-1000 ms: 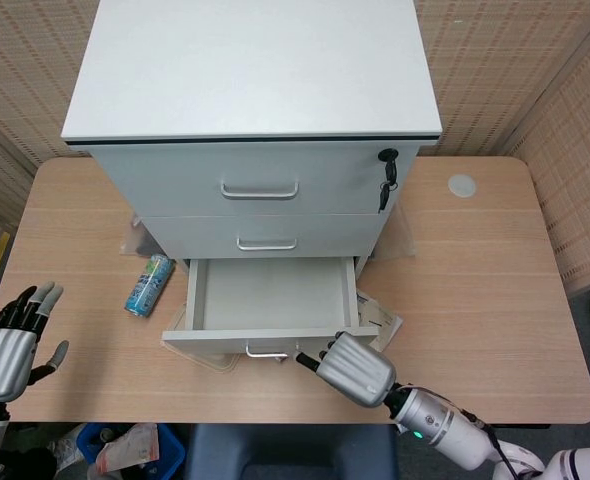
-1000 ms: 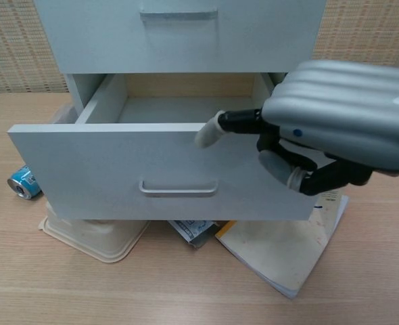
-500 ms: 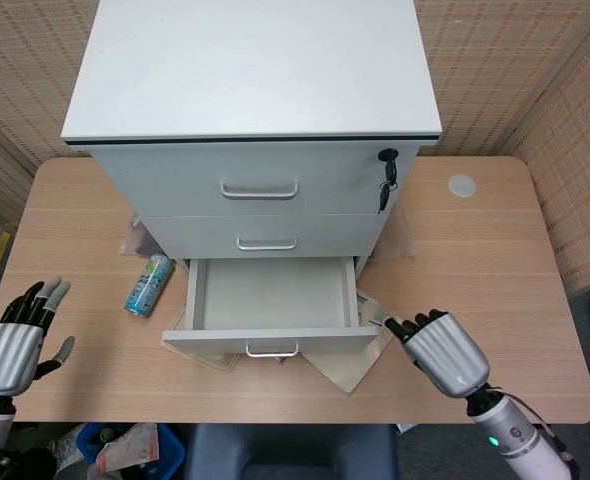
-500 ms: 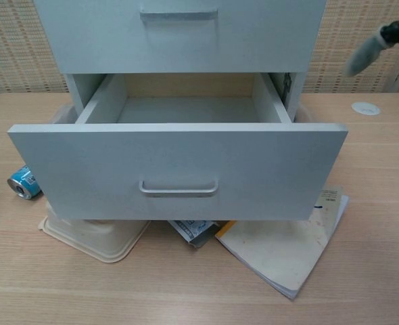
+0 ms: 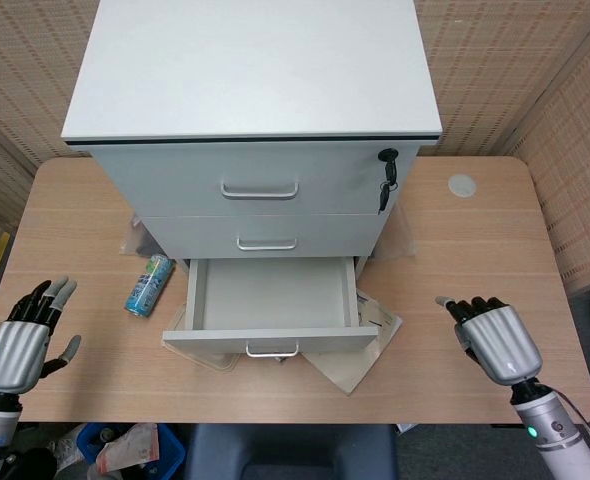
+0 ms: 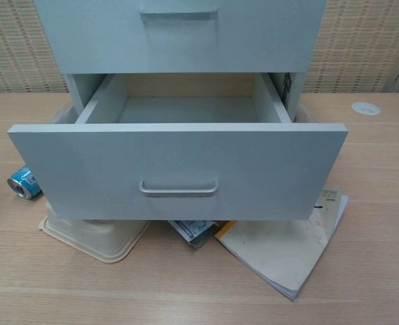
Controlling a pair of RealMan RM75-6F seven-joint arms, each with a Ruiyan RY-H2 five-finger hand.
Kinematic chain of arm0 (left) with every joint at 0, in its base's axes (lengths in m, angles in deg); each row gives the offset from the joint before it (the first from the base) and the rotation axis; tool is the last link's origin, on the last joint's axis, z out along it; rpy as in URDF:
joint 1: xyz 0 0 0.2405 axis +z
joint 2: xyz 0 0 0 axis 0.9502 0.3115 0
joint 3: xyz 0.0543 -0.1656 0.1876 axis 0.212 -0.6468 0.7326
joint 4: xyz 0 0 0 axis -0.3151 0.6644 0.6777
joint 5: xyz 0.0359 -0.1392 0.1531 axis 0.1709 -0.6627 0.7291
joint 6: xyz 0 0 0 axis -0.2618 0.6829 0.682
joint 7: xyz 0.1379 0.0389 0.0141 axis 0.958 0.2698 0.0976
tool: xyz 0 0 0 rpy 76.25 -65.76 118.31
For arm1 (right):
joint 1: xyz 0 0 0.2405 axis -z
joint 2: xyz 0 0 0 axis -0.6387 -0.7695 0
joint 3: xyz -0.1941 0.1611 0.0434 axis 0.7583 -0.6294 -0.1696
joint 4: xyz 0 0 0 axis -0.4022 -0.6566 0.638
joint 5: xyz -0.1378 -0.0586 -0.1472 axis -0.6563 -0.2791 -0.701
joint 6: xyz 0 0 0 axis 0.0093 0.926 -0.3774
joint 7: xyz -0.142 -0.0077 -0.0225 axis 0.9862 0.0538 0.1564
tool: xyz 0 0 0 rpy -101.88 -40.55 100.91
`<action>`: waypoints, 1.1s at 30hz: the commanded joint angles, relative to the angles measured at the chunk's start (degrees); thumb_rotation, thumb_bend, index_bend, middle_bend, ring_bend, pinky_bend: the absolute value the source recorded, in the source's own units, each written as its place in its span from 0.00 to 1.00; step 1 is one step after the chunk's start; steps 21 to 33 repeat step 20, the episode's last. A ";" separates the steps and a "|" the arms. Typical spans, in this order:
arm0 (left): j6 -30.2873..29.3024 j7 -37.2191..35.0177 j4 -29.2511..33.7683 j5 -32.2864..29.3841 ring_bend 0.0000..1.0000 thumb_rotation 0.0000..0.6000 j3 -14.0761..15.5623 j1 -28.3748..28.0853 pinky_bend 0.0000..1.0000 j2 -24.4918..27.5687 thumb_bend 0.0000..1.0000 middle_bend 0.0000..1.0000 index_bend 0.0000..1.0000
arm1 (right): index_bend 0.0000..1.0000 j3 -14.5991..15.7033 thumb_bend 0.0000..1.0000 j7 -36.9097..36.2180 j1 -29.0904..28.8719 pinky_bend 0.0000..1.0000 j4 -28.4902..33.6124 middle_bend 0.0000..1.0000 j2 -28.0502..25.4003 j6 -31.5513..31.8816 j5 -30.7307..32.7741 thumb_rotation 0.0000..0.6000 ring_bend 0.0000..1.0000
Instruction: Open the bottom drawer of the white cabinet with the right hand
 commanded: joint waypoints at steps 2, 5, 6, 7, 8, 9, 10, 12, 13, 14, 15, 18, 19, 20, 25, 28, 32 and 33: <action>-0.68 -0.18 -0.14 -0.07 0.09 1.00 0.03 0.41 0.19 -0.28 0.33 0.10 0.07 | 0.20 -0.67 0.43 -3.04 2.96 0.46 -3.52 0.39 1.57 2.09 0.78 1.00 0.31; -0.95 -0.59 -0.25 -0.25 0.09 1.00 0.17 0.73 0.19 -0.37 0.33 0.10 0.07 | 0.20 -0.77 0.42 -4.88 5.34 0.44 -4.94 0.37 1.80 3.98 1.74 1.00 0.29; -1.08 -0.70 -0.33 -0.30 0.09 1.00 0.18 0.83 0.19 -0.43 0.33 0.10 0.07 | 0.20 -0.79 0.42 -5.50 6.28 0.43 -5.39 0.37 1.80 4.74 2.03 1.00 0.29; -1.15 -0.78 -0.37 -0.33 0.09 1.00 0.18 0.88 0.19 -0.48 0.33 0.10 0.07 | 0.20 -0.80 0.42 -5.91 6.93 0.43 -5.67 0.37 1.79 5.24 2.23 1.00 0.29; -1.24 -0.86 -0.39 -0.34 0.09 1.00 0.18 0.94 0.19 -0.53 0.33 0.10 0.07 | 0.20 -0.80 0.42 -6.32 7.56 0.42 -5.97 0.37 1.80 5.78 2.27 1.00 0.29; -1.34 -0.95 -0.41 -0.32 0.09 1.00 0.17 0.97 0.19 -0.57 0.33 0.10 0.07 | 0.20 -0.76 0.42 -6.70 8.20 0.42 -6.29 0.36 1.82 6.30 2.32 1.00 0.29; -1.42 -1.05 -0.44 -0.25 0.09 1.00 0.17 1.00 0.19 -0.64 0.33 0.10 0.07 | 0.20 -0.73 0.42 -7.11 9.05 0.42 -6.59 0.36 1.83 6.84 2.59 1.00 0.29; -1.62 -1.19 -0.47 -0.16 0.09 1.00 0.27 1.14 0.19 -0.76 0.33 0.10 0.07 | 0.20 -0.75 0.43 -7.83 10.24 0.41 -6.99 0.36 1.89 7.60 3.01 1.00 0.29; -1.78 -1.26 -0.53 -0.12 0.09 1.00 0.28 1.22 0.19 -0.88 0.33 0.10 0.07 | 0.20 -0.83 0.42 -8.41 11.07 0.40 -7.19 0.36 1.95 8.15 3.41 1.00 0.29; -1.88 -1.25 -0.58 -0.13 0.09 1.00 0.25 1.26 0.19 -0.96 0.33 0.10 0.07 | 0.20 -0.93 0.42 -8.81 11.65 0.39 -7.32 0.36 1.98 8.57 3.67 1.00 0.29; -1.94 -1.18 -0.60 -0.16 0.09 1.00 0.24 1.30 0.19 -1.03 0.33 0.10 0.07 | 0.20 -1.07 0.42 -9.24 12.19 0.39 -7.50 0.36 2.01 9.06 3.83 1.00 0.29; -2.23 -1.19 -0.55 0.02 0.09 1.00 0.22 1.37 0.19 -1.17 0.33 0.10 0.07 | 0.20 -1.69 0.42 -10.84 13.81 0.39 -8.27 0.36 2.15 10.50 4.20 1.00 0.29; -2.28 -1.26 -0.53 0.09 0.09 1.00 0.22 1.39 0.19 -1.17 0.33 0.10 0.07 | 0.20 -1.85 0.42 -11.09 14.12 0.39 -8.44 0.36 2.15 10.68 4.30 1.00 0.29; -2.32 -1.31 -0.50 0.11 0.09 1.00 0.21 1.39 0.19 -1.16 0.33 0.10 0.07 | 0.20 -2.05 0.42 -11.26 14.36 0.39 -8.61 0.36 2.18 10.79 4.39 1.00 0.29; -2.32 -1.31 -0.50 0.11 0.09 1.00 0.21 1.39 0.19 -1.16 0.33 0.10 0.07 | 0.20 -2.05 0.42 -11.26 14.36 0.39 -8.61 0.36 2.18 10.79 4.39 1.00 0.29; -2.32 -1.31 -0.50 0.11 0.09 1.00 0.21 1.39 0.19 -1.16 0.33 0.10 0.07 | 0.20 -2.05 0.42 -11.26 14.36 0.39 -8.61 0.36 2.18 10.79 4.39 1.00 0.29; -2.32 -1.31 -0.50 0.11 0.09 1.00 0.21 1.39 0.19 -1.16 0.33 0.10 0.07 | 0.20 -2.05 0.42 -11.26 14.36 0.39 -8.61 0.36 2.18 10.79 4.39 1.00 0.29; -2.32 -1.31 -0.50 0.11 0.09 1.00 0.21 1.39 0.19 -1.16 0.33 0.10 0.07 | 0.20 -2.05 0.42 -11.26 14.36 0.39 -8.61 0.36 2.18 10.79 4.39 1.00 0.29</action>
